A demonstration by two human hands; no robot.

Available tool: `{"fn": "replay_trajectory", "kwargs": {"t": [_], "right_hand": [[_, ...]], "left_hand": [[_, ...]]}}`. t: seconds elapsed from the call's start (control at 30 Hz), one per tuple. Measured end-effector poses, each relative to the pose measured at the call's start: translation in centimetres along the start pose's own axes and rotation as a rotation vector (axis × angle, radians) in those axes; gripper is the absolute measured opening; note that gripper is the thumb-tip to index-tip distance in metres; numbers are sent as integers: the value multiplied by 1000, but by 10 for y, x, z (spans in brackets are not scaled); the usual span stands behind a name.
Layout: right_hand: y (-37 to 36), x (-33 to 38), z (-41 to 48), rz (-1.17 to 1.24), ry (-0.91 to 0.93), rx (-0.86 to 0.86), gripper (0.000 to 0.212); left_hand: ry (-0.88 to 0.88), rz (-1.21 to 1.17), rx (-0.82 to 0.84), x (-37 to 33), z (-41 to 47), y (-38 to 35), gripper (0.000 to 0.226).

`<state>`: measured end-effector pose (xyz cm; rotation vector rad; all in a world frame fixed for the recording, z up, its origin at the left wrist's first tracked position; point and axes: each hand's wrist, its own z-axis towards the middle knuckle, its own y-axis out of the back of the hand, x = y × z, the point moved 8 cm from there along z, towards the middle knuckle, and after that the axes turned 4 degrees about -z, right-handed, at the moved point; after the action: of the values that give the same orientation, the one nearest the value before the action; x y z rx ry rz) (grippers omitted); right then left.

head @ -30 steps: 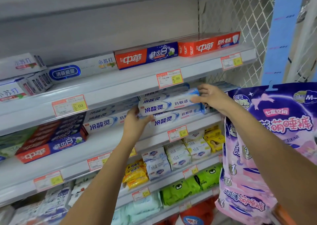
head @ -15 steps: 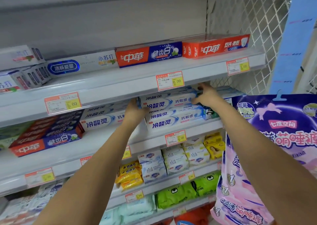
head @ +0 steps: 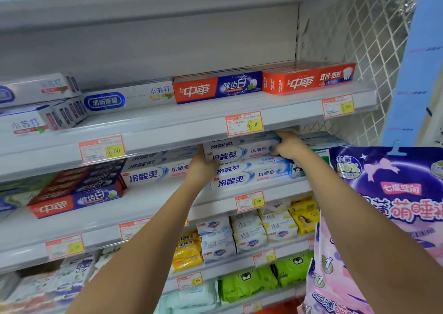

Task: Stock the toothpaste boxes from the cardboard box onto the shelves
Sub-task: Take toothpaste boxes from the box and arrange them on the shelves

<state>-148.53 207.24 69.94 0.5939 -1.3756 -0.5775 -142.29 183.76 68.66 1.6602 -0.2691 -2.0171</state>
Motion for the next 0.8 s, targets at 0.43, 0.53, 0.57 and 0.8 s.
{"fn": "replay_trajectory", "kwargs": {"t": [0.43, 0.53, 0.57, 0.8], "right_hand": [[0, 0, -12, 43, -2, 47, 47], [-2, 1, -15, 79, -9, 33, 54], [-3, 2, -16, 85, -4, 22, 62], [-1, 2, -19, 86, 4, -6, 72]], "left_hand": [[56, -80, -12, 14, -17, -5, 37], [95, -87, 26, 18, -18, -7, 34], [102, -83, 40, 19, -18, -7, 33], [154, -61, 104, 20, -18, -9, 36]]}}
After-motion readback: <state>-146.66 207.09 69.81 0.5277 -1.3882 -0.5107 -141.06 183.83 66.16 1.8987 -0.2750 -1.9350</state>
